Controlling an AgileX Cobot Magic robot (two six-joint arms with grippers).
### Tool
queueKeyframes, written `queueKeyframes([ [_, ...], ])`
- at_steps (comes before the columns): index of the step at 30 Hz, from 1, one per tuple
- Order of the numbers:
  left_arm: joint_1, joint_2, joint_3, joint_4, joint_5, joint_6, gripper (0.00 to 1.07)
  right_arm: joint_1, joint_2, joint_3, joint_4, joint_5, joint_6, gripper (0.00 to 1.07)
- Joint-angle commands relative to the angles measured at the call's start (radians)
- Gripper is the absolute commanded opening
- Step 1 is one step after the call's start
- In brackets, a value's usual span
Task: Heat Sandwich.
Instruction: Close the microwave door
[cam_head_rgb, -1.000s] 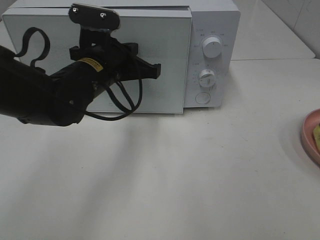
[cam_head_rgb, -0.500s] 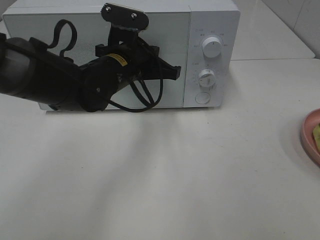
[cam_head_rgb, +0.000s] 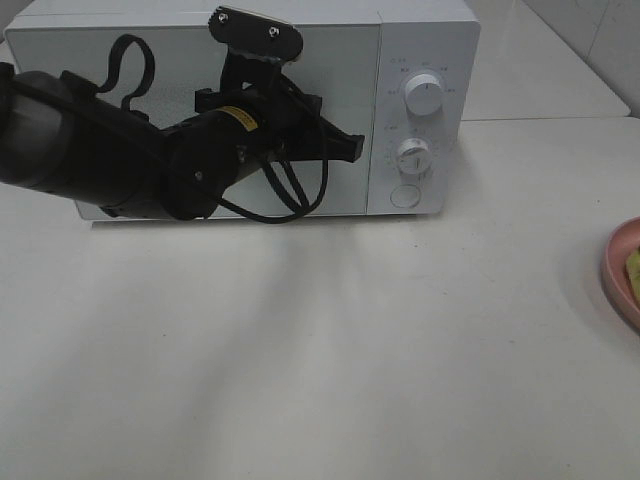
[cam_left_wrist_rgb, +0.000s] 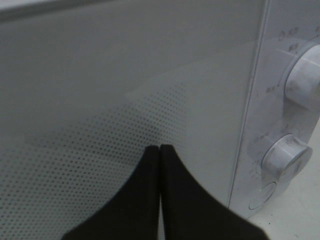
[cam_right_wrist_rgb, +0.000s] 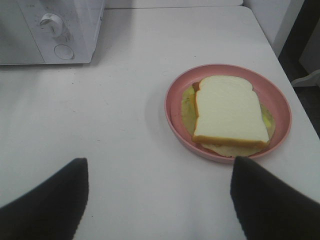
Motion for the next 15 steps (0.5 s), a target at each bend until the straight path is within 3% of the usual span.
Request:
queueKeyframes([
  [1, 0.037, -0.033, 0.023, -0.069, -0.072, -0.001, 0.0, -0.008, -0.026, 0.001, 0.001, -0.011, -0.011, 0.75],
  [15, -0.031, -0.187, 0.245, -0.084, 0.014, -0.002, 0.0, -0.008, -0.026, 0.001, 0.001, -0.011, -0.01, 0.75],
])
